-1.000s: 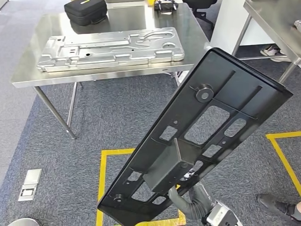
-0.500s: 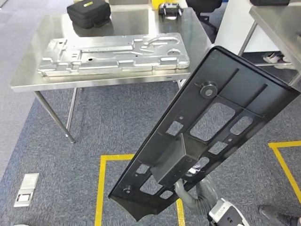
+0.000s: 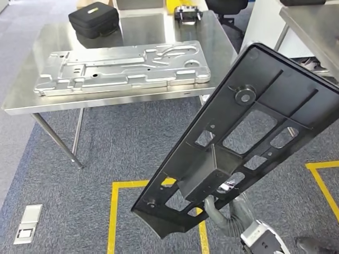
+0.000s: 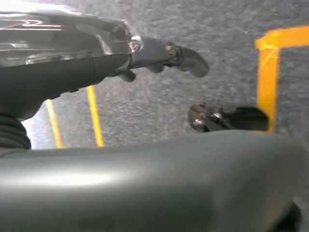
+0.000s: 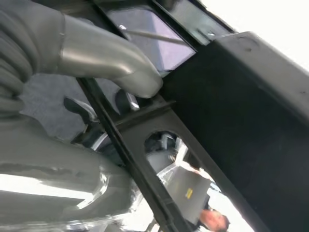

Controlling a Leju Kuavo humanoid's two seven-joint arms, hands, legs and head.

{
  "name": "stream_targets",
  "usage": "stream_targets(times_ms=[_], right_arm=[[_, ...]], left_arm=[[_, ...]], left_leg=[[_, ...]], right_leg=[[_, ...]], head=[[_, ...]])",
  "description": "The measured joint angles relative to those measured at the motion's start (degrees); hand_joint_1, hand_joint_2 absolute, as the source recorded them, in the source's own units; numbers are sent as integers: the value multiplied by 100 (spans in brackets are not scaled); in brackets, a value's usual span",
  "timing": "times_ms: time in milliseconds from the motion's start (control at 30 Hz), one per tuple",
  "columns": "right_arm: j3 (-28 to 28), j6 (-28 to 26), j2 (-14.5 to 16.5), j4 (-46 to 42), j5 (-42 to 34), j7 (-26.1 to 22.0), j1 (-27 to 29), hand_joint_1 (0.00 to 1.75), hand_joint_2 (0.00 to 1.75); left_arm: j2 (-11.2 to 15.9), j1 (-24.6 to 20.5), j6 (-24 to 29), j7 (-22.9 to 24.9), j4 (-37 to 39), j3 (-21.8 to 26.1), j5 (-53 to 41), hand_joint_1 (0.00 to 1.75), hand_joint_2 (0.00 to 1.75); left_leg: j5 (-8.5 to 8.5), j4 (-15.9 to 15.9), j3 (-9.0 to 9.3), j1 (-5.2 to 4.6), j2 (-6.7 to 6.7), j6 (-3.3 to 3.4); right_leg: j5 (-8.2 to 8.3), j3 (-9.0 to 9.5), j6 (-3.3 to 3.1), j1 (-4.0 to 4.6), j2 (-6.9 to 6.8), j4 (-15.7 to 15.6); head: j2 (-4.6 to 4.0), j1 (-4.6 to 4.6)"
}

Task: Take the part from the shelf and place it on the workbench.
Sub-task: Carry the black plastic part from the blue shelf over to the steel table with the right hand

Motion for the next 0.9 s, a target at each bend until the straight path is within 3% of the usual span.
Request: stream_targets(times_ms=[100,167,267,300,333,433,467,600,667,767,800,833,900], right_arm=[[-32,-28,-3,-63,98,13,-1,175,175],[-52,-37,-7,-95,116,19,-20,175,175],[-63,-50,-10,-99,130,34,-35,175,175],[-63,-52,-11,-99,138,40,-32,175,175],[-64,-52,-11,-99,146,46,-31,175,175],[-65,-51,-15,-96,165,55,-28,175,175],[-67,-51,-16,-97,172,62,-26,175,175],[-78,-55,-20,-110,193,93,14,175,175],[-78,-58,-20,-118,199,107,24,175,175],[-81,-90,-20,-122,213,113,46,175,175],[-85,-104,-20,-122,221,114,64,175,175],[-90,-118,-20,-122,228,115,84,175,175],[-103,-139,-20,-131,237,115,115,175,175]], left_arm=[[-6,-5,0,4,-1,25,-12,0,175],[-20,-6,-3,2,-2,33,-16,0,175],[-51,-2,-19,3,-1,43,-18,0,175],[-59,1,-23,4,-1,48,-19,0,175],[-65,3,-23,6,0,56,-27,0,175],[-77,-4,-23,7,0,96,-60,0,175],[-79,-11,-24,7,0,109,-66,0,175],[-85,-37,-29,8,-1,128,-101,0,175],[-89,-51,-32,8,-2,130,-109,0,175],[-91,-43,-34,12,-2,130,-121,0,175],[-93,-29,-34,16,-2,130,-132,0,175],[-97,-15,-34,21,-2,130,-145,0,175],[-104,4,-34,28,-1,130,-167,0,175]], left_leg=[[-115,-249,128,11,5,61],[-136,-394,265,55,10,81],[-234,-436,425,69,10,94],[-281,-436,483,75,10,83],[-330,-435,551,86,8,69],[-501,-428,771,119,3,-12],[-545,-422,801,116,0,-49],[-619,-450,824,101,1,-138],[-754,-177,722,106,2,-186],[-1092,908,66,115,2,-227],[-1086,1149,-136,112,2,-222],[-958,1189,-248,108,2,-203],[-431,680,-191,78,1,-115]], right_leg=[[-39,16,98,4,-18,-36],[-169,-82,137,14,-31,221],[-460,-710,182,0,-31,1210],[-418,-879,201,-4,-32,1392],[-254,-951,218,-7,-33,1369],[473,-736,253,-6,-39,530],[544,-656,236,1,-40,302],[405,-570,76,4,-18,108],[357,-489,4,-22,-32,72],[261,-377,-60,-19,-47,60],[222,-330,-64,-13,-39,60],[178,-269,-66,-6,-29,60],[77,-116,-59,12,-12,55]], head=[[1,-2],[1,2],[0,4],[1,4],[1,4],[-1,7],[0,10],[1,5],[1,-4],[0,-12],[0,-12],[0,-13],[0,-13]])
